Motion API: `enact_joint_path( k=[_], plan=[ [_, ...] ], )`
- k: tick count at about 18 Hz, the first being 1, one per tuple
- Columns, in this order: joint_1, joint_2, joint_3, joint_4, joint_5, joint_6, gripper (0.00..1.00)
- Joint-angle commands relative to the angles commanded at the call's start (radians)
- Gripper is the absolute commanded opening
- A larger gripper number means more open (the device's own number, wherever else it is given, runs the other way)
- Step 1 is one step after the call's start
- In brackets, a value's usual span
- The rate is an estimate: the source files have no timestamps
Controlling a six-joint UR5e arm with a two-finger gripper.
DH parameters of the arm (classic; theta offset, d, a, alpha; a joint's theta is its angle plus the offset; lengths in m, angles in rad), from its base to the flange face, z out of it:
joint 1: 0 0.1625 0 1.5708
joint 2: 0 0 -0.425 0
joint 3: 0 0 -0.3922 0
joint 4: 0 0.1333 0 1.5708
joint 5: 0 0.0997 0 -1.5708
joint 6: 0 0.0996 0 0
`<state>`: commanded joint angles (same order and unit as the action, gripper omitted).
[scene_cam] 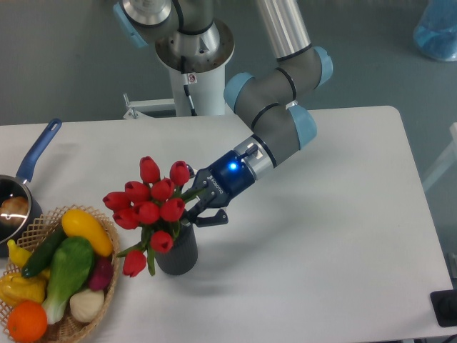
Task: Insert the flowers into the vase
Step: 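Hold the tulips in the vase and adjust them upright, then open the gripper to release the tulip stems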
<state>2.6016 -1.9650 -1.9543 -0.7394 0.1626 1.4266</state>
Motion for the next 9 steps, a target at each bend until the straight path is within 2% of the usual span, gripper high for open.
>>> enact_joint_path(
  k=[4,5,8,9],
  plan=[
    [0.0,0.0,0.0,0.0,0.0,0.002,0.41],
    [0.0,0.0,0.0,0.0,0.0,0.002,0.48],
    [0.002,0.0,0.002,0.0,0.002,0.003,0.51],
    [0.002,-0.002,0.002,0.0,0.002,0.003,0.55]
  ],
)
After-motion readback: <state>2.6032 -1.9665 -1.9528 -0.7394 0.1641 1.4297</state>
